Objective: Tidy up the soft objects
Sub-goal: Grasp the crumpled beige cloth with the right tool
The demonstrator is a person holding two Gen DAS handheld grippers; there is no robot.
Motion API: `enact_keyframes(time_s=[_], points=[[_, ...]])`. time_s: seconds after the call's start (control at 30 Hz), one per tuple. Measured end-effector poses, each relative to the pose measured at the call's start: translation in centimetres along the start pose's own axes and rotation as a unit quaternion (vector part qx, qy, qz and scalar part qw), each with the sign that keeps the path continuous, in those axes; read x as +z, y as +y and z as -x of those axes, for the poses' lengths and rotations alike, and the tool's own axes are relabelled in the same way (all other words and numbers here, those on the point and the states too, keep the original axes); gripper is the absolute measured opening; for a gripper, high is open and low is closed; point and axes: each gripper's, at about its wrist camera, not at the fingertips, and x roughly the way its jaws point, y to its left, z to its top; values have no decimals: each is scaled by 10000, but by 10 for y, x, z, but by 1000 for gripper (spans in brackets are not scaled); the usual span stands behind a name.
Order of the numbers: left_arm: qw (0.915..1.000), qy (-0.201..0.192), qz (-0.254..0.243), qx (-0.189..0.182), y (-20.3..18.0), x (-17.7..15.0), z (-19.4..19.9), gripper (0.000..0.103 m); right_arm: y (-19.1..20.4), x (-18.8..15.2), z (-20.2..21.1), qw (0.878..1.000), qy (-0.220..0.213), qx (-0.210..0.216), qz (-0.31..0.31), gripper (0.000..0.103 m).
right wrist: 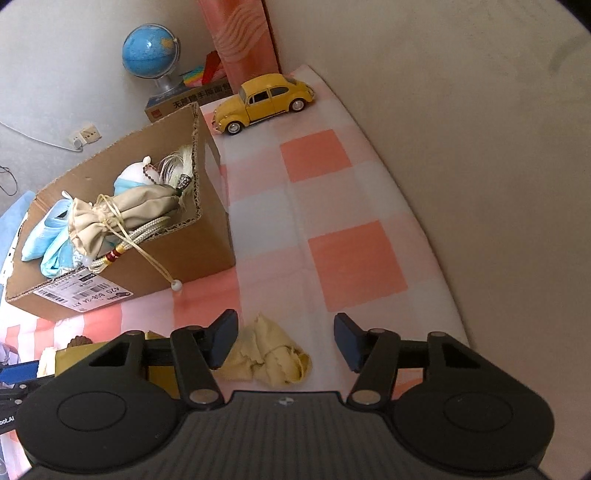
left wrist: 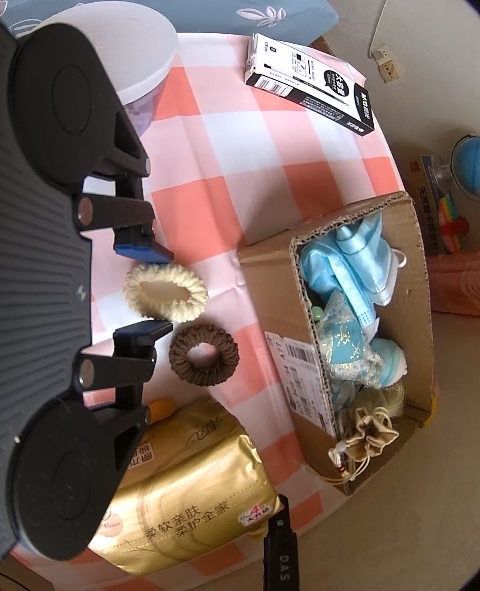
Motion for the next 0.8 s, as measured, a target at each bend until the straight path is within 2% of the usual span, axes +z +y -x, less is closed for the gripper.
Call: enact_keyframes(time_s=[0.2, 0.4, 0.57, 0.7, 0.77, 0.8], points=[[10000, 13, -46, -45, -1, -2, 2, 35, -2, -4, 8, 9990, 92, -405, 189, 63], [9999, -48, -128, 2, -3, -3, 5, 36, -11, -7, 10, 9995, 277, -109, -96, 63], [9999, -32, -78, 57, -1, -4, 3, 36, -9, -8, 12, 9992, 352, 13, -185, 51], [10000, -9, -54, 64, 0, -3, 0, 36, -7, -8, 10, 9993, 343, -67, -148, 47], [10000, 0, -51, 60, 0, -3, -1, 36, -6, -8, 10, 9993, 325, -122, -112, 38], [10000, 5, -50, 56, 0, -3, -1, 35, -6, -9, 10, 9994, 323, -128, -82, 37]])
